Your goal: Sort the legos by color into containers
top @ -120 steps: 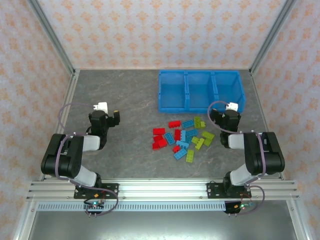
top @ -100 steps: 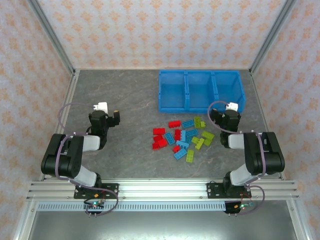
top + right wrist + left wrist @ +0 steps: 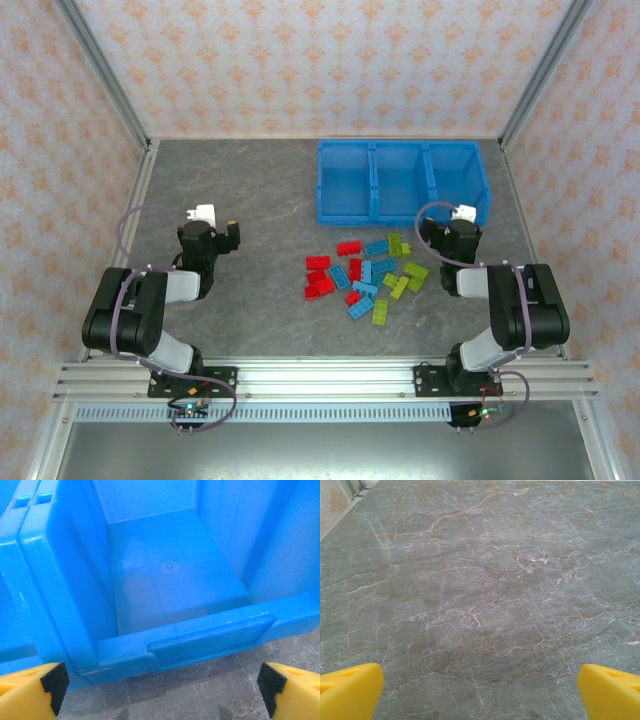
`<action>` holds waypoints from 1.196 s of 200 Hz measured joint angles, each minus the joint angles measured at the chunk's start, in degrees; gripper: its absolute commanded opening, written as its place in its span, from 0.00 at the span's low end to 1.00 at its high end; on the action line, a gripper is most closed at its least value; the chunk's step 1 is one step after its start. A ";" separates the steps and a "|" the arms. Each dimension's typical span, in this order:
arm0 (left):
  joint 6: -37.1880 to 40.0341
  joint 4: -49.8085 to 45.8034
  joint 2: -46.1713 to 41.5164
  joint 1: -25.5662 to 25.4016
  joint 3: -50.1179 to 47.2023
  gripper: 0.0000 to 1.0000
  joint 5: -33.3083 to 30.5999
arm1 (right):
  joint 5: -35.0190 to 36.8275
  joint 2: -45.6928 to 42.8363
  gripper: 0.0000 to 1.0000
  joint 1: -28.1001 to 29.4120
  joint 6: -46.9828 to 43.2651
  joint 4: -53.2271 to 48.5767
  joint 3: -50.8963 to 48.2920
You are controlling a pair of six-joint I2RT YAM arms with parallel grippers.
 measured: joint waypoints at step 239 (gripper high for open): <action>20.52 -71.67 -29.31 -37.99 36.06 1.00 16.70 | -12.09 -20.28 0.77 8.37 30.99 -84.30 19.61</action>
